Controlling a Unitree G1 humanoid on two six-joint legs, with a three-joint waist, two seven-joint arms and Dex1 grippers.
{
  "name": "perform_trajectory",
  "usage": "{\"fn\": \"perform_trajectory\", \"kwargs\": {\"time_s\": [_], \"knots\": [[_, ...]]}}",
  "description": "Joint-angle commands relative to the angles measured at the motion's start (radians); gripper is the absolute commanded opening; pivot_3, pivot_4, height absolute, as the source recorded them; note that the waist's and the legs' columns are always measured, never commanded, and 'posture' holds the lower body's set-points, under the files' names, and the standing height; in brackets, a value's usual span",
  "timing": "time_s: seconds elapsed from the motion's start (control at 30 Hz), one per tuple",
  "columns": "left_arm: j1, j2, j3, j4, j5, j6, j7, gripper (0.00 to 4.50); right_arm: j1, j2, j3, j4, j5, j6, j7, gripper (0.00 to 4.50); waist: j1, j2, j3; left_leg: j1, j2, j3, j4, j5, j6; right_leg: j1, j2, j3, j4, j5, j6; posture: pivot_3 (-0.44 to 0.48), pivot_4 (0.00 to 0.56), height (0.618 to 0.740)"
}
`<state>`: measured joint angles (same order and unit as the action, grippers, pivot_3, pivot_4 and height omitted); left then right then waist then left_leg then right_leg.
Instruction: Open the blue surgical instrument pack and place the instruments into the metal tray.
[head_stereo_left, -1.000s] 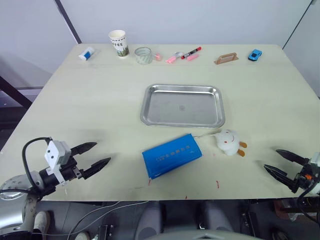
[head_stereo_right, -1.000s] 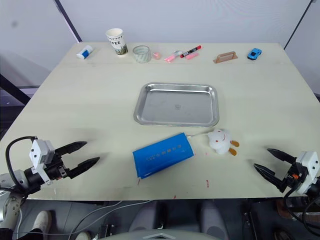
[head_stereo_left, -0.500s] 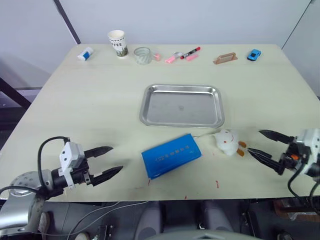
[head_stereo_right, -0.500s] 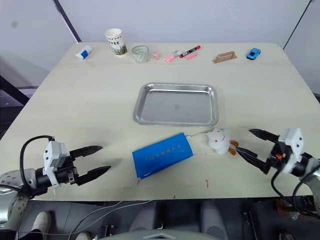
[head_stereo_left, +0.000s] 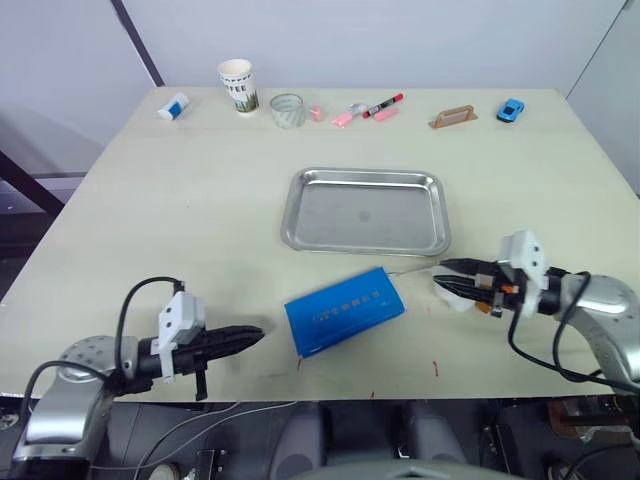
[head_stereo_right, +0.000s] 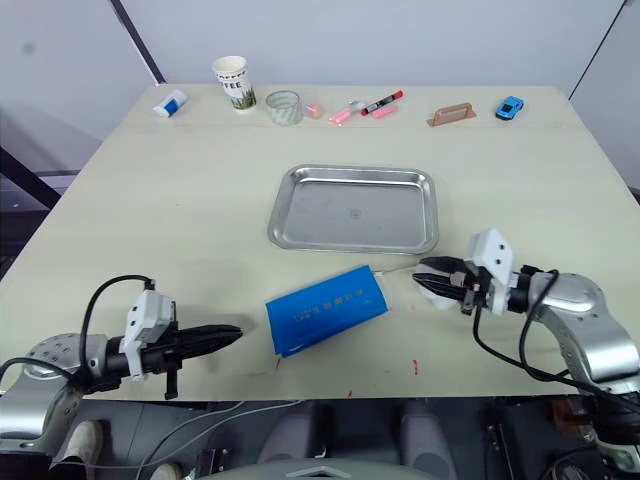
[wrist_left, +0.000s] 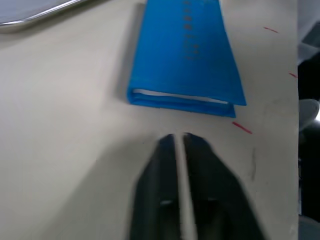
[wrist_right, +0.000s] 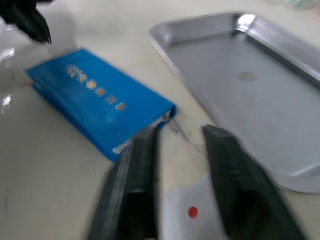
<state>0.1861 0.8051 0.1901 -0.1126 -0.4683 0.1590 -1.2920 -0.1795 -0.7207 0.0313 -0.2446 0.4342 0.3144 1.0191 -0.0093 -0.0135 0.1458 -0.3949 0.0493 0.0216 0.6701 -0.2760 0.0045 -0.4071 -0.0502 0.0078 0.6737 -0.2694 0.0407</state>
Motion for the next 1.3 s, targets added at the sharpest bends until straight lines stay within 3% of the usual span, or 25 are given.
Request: {"fn": "perform_trajectory", "kwargs": {"time_s": [0.03,0.27,0.53,0.97,1.3], "knots": [[-0.039,0.009,-0.046,0.012,0.028,-0.015,-0.019,0.00,-0.076,-0.003,0.079,0.038,-0.083,-0.029,0.030,0.06,-0.001,0.000,0.000,0.000,0.000,0.000,0.000,0.000,0.000,0.000,0.000,0.000,0.000,0.000,0.000,0.000,0.150,0.737],[-0.097,-0.005,-0.128,0.044,0.052,-0.011,-0.036,0.00,-0.188,0.018,0.220,0.113,-0.227,-0.052,0.052,0.06,-0.002,0.000,0.000,-0.001,0.000,0.000,0.000,0.000,0.000,-0.001,0.000,0.000,0.000,0.000,0.000,0.000,0.150,0.737],[-0.143,-0.028,-0.185,0.080,0.072,-0.022,-0.030,0.00,-0.225,0.073,0.292,0.121,-0.313,-0.039,0.026,0.06,-0.001,0.000,0.000,-0.001,0.000,0.000,0.000,0.000,0.000,-0.001,0.000,0.000,0.001,0.000,0.000,0.000,0.150,0.737],[-0.234,-0.076,-0.232,0.170,0.102,-0.048,-0.037,0.00,-0.184,0.097,0.307,0.079,-0.333,-0.046,0.030,0.06,0.010,0.000,0.000,0.000,0.000,0.000,0.001,0.000,0.000,-0.001,0.000,0.000,0.003,0.000,0.000,0.000,0.150,0.737],[-0.308,-0.079,-0.260,0.220,0.123,-0.064,-0.061,0.00,-0.106,0.042,0.293,-0.044,-0.249,0.048,0.111,0.06,0.018,0.000,0.000,0.000,0.000,0.000,0.002,0.000,0.000,-0.001,0.000,0.000,0.003,0.000,0.000,0.000,0.150,0.737]]}}
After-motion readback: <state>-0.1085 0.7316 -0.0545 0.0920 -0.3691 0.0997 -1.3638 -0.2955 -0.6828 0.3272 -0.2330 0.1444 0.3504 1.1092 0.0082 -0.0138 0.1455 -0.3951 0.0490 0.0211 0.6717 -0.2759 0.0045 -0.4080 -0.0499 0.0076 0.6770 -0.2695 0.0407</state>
